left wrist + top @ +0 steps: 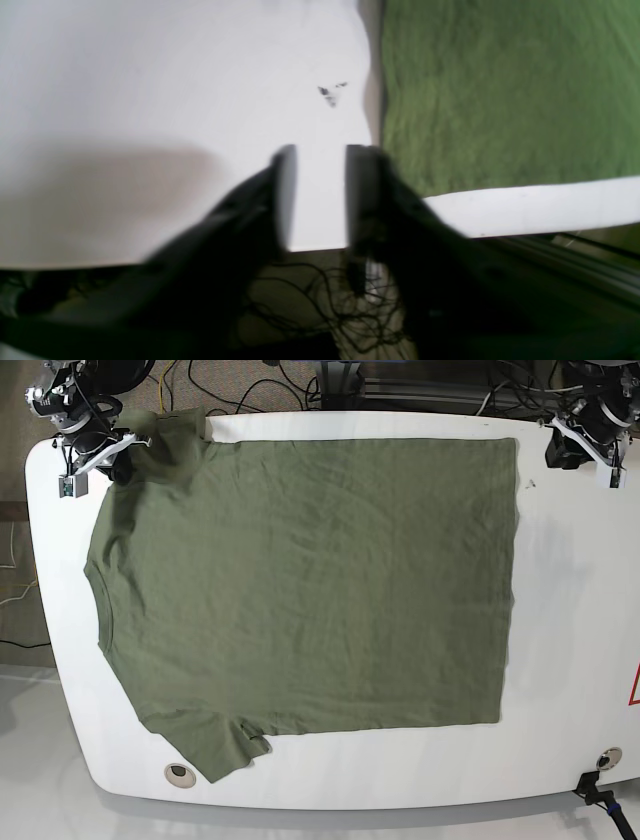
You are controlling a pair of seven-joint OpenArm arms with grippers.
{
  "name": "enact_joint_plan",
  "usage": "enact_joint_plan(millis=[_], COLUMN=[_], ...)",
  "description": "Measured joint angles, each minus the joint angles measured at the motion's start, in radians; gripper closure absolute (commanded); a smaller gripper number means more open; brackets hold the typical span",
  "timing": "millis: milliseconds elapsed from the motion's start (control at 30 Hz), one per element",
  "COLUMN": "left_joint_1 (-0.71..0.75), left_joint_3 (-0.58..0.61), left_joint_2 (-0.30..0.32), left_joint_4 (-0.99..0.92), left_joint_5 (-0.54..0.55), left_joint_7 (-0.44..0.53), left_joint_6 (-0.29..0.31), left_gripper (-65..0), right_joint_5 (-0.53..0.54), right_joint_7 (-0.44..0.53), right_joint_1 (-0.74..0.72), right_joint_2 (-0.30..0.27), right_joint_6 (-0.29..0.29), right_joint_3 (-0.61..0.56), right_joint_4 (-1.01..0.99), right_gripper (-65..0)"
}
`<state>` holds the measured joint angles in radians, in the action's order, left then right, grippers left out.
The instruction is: Fold the T-shirt properly
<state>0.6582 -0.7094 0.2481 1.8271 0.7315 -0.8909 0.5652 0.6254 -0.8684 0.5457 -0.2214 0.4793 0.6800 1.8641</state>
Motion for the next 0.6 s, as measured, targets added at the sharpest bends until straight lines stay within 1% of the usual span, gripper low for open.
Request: enact_joint_plan(millis=[67,133,233,267,333,433,533,600], left_joint_1=[0.020,0.026,0.019,0.020,0.021,0.019,0.014,0.012], left_joint_3=[-0.012,-0.024,-0.024,-0.024,-0.025,-0.033,-0.110,-0.136], left_joint_2=[-0.006,-0.001,-0.004,-0.009,-0.029,-0.077,-0.142,-0.161], left_joint_4=[0.000,0.000,-0.006,-0.008,-0.020,-0.021,-0.025,-0.059], left_joint_5=[0.002,-0.004,-0.001,0.002,-0.003,-0.005,0.000,-0.006], left_joint_7=[0.000,-0.002,0.002,0.002,0.000,-0.001,0.001,0.000], left_joint_6=[0.002,0.005,0.109,0.133,0.131,0.130,0.131,0.128], left_gripper=[-27.6,-28.4,-28.3,-28.3,-28.3,-28.3,-28.4,-28.4], right_joint_5=[0.000,0.000,0.000,0.000,0.000,0.000,0.000,0.000], right_joint_7=[0.000,0.000,0.000,0.000,0.000,0.000,0.000,0.000], right_joint_1=[0.000,0.000,-0.001,0.000,0.000,-0.002,-0.002,-0.002], right_joint_2=[0.000,0.000,0.000,0.000,0.000,0.002,0.000,0.001], right_joint_6=[0.000,0.000,0.000,0.000,0.000,0.000,0.000,0.000], right_joint_3=[0.000,0.000,0.000,0.000,0.000,-0.001,-0.001,-0.001], right_joint_4=[0.000,0.000,0.000,0.000,0.000,0.000,0.000,0.000], right_gripper=[-1.0,-1.0,-1.0,-1.0,-1.1,-1.1,-1.1,-1.1])
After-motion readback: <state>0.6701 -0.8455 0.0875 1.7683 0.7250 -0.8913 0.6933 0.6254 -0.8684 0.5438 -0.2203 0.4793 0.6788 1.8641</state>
